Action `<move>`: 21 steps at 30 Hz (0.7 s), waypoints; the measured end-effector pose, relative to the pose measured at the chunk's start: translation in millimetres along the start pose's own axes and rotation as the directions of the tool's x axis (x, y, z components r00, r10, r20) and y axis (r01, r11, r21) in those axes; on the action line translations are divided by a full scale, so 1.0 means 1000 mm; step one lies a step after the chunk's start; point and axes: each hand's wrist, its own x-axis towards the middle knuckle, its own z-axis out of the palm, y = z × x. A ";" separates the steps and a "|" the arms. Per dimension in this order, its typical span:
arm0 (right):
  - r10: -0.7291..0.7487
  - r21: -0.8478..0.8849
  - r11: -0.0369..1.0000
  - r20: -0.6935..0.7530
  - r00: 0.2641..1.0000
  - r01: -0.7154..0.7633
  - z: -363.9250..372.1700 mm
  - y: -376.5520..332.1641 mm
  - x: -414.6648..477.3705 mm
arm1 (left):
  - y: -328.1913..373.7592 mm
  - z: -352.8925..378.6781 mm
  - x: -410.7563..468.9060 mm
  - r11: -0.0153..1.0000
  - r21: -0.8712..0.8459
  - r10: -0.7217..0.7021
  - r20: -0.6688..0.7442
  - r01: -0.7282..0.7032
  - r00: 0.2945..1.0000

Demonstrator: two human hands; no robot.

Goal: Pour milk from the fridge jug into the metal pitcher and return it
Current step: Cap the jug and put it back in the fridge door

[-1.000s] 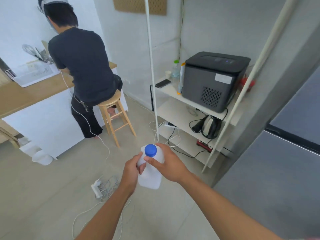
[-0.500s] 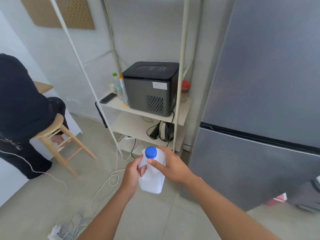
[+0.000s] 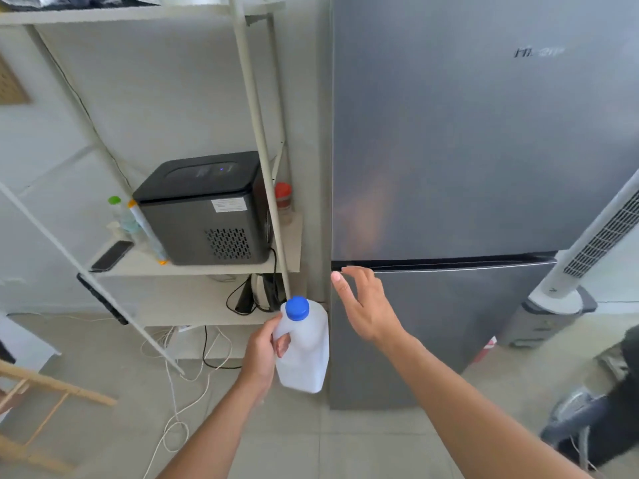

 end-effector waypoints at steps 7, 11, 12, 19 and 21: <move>0.235 -0.077 0.968 -0.083 0.969 -0.241 -0.004 -0.003 0.029 | 0.019 -0.017 0.038 1.000 0.007 -0.001 0.078 0.001 0.997; 0.330 -0.024 0.942 -0.122 0.936 -0.335 -0.001 -0.015 0.042 | 0.025 -0.033 0.056 0.999 -0.024 -0.020 0.125 0.023 0.992; 0.356 -0.022 0.932 -0.127 0.926 -0.362 0.000 -0.018 0.045 | 0.024 -0.036 0.061 0.999 -0.027 -0.026 0.143 0.030 0.989; 0.449 -0.096 0.879 -0.157 0.879 -0.466 0.003 -0.030 0.054 | 0.021 -0.055 0.079 0.998 -0.015 -0.054 0.221 0.059 0.974; 0.438 -0.077 0.887 -0.179 0.881 -0.456 0.009 -0.031 0.055 | 0.021 -0.056 0.083 0.998 0.003 -0.063 0.244 0.064 0.968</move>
